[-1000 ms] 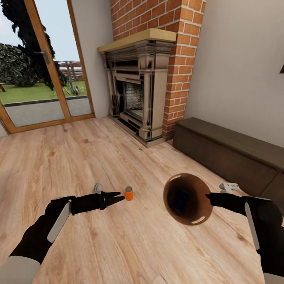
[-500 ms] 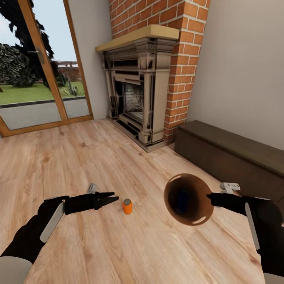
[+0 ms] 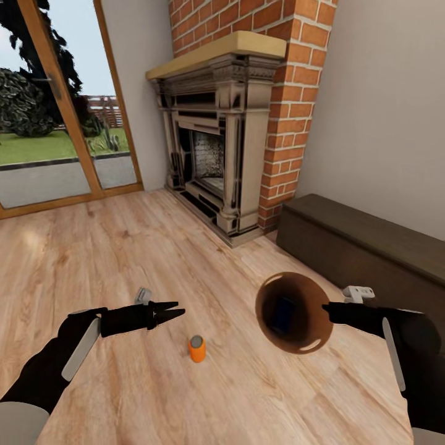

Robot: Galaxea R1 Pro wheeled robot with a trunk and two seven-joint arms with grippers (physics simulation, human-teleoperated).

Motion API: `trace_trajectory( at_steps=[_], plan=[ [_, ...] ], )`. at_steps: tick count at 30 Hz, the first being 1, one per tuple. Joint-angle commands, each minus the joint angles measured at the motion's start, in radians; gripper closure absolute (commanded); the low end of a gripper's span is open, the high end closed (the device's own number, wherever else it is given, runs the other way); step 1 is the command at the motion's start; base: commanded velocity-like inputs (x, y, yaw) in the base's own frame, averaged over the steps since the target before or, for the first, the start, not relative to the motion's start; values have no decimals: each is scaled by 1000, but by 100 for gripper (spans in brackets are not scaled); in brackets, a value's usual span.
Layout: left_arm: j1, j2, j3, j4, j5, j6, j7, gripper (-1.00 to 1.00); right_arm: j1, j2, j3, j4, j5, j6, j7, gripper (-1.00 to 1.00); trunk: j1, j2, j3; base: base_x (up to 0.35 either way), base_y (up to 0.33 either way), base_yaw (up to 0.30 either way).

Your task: Put the three can of soda from the living room inside the tash can in the kitchen.

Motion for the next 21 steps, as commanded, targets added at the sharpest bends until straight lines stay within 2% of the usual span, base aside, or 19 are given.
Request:
trace_trajectory(
  at_steps=[1,6,15,21],
  plan=[
    [0,0,0,0,0,0,0,-100,0,0,0,0,-27,5,5,100,0,0,0,338,0,0],
    [-1,0,0,0,1,0,0,-100,0,5,-2,-1,-26,5,2,100,0,0,0,338,0,-44],
    [-1,0,0,0,4,0,-1,-100,0,8,-4,-1,-26,5,1,100,0,0,0,338,0,-203],
    [0,0,0,0,6,0,-1,-100,0,8,-4,-1,-27,5,2,100,0,0,0,337,0,-30]
  ],
)
